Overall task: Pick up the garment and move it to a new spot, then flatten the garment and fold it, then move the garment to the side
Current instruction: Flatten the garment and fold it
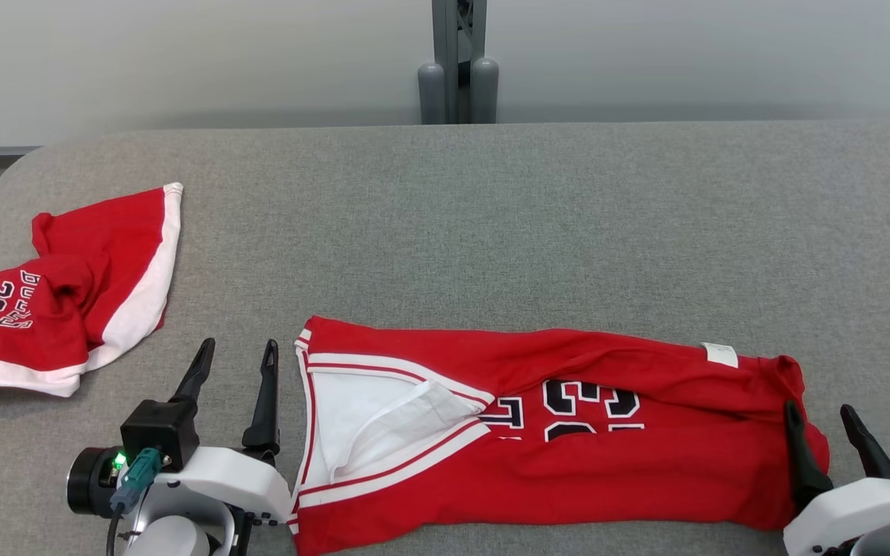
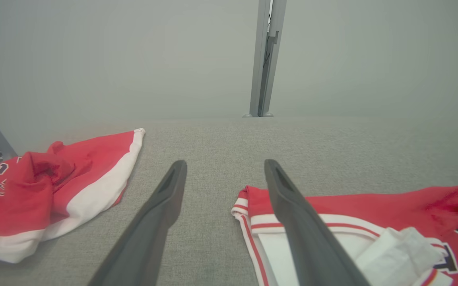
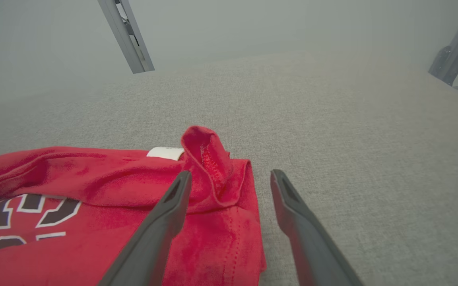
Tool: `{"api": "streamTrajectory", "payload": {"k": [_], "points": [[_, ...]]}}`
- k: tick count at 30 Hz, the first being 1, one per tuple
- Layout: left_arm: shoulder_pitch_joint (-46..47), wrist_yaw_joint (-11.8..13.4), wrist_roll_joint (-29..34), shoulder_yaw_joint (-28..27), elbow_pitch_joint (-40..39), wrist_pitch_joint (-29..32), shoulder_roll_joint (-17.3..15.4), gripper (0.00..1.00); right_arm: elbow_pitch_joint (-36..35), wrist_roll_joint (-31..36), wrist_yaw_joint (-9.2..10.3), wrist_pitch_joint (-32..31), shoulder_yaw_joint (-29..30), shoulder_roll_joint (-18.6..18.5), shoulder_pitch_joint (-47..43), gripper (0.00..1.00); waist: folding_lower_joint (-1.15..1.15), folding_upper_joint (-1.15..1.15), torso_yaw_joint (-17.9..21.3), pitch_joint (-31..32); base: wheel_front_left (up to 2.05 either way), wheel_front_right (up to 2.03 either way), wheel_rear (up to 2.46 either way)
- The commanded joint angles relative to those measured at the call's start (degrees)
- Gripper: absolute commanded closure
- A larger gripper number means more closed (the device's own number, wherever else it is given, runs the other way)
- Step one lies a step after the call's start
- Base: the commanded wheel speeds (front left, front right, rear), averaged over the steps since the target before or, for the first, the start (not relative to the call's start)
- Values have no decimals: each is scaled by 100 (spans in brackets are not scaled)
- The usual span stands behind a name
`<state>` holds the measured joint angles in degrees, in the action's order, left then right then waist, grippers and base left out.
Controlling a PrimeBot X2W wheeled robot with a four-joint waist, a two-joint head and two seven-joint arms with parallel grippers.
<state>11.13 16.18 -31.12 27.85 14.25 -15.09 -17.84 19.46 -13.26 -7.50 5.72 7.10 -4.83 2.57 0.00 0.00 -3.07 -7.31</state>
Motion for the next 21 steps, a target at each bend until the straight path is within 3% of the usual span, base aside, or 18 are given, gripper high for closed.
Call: {"api": "streamTrajectory", "payload": {"k": [1, 16, 19, 21], "points": [[132, -32, 54, -15, 21, -11, -49, 0, 244, -22, 2, 115, -9, -37, 189, 0, 0, 0, -17, -79, 0, 0, 0], [202, -108, 88, -107, 81, -12, 2, 0, 1984, -571, 2, 754, -306, 34, 946, 0, 0, 0, -40, -214, 0, 0, 0], [225, -142, 109, -142, 87, -12, 12, 0, 2200, -795, 2, 812, -384, 53, 1013, 100, 0, 0, -31, -238, 0, 0, 0], [231, -145, 121, -159, 92, -12, 18, 0, 2291, -953, 2, 844, -461, 62, 1042, 100, 0, 0, -23, -252, 0, 0, 0]]}}
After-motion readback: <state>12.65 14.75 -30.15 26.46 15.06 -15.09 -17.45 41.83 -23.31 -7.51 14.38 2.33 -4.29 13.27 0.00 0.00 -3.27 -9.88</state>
